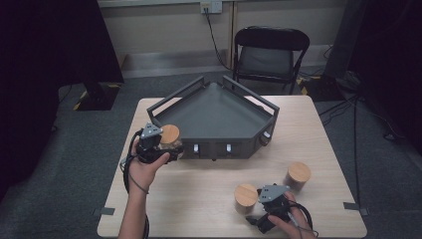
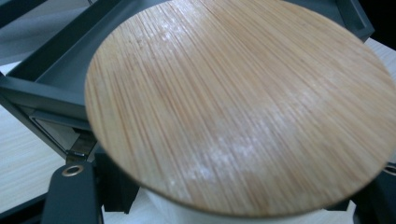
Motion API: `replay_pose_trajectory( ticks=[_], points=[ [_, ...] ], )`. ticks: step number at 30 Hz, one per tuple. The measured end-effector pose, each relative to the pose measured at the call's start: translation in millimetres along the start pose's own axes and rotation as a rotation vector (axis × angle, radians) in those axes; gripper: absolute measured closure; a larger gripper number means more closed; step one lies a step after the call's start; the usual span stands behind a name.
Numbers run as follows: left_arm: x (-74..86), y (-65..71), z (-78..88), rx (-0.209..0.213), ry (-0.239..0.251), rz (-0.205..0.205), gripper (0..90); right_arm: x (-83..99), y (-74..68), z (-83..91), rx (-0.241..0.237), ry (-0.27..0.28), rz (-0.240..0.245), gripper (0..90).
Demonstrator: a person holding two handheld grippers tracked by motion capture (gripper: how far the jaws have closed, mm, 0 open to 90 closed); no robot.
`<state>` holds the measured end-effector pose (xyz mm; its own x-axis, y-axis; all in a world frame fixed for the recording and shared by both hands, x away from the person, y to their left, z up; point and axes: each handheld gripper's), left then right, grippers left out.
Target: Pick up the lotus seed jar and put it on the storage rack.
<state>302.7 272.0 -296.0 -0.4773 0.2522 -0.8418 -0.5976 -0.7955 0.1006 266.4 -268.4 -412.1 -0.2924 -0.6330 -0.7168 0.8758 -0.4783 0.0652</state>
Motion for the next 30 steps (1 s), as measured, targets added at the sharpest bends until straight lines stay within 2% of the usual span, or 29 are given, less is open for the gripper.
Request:
replay_pose_trajectory(
  ticks=[7, 16, 30],
  points=[
    [-9.4, 1.5, -1.2, 0.000, -0.004, -0.005, 25.8, 0.0, 0.0, 0.0, 0.000, 0.000, 0.000, 0.0],
    [-20.4, 1.4, -3.0, -0.019, -0.010, -0.009, 25.8, 0.0, -0.1, 0.0, 0.000, 0.000, 0.000, 0.0],
    [-35.8, 8.4, -15.3, -0.051, -0.004, -0.018, 25.8, 0.0, -0.1, 0.0, 0.000, 0.000, 0.000, 0.0]
  ],
)
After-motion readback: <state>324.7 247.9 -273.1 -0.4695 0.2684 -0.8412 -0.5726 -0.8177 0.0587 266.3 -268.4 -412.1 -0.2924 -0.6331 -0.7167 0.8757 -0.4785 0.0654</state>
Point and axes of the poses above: each handheld gripper's, and its own axes: z roughly backward along the jaws, x roughly out of its underside, y roughly to its right, and after that the axes turned 4 degrees about x, right-handed
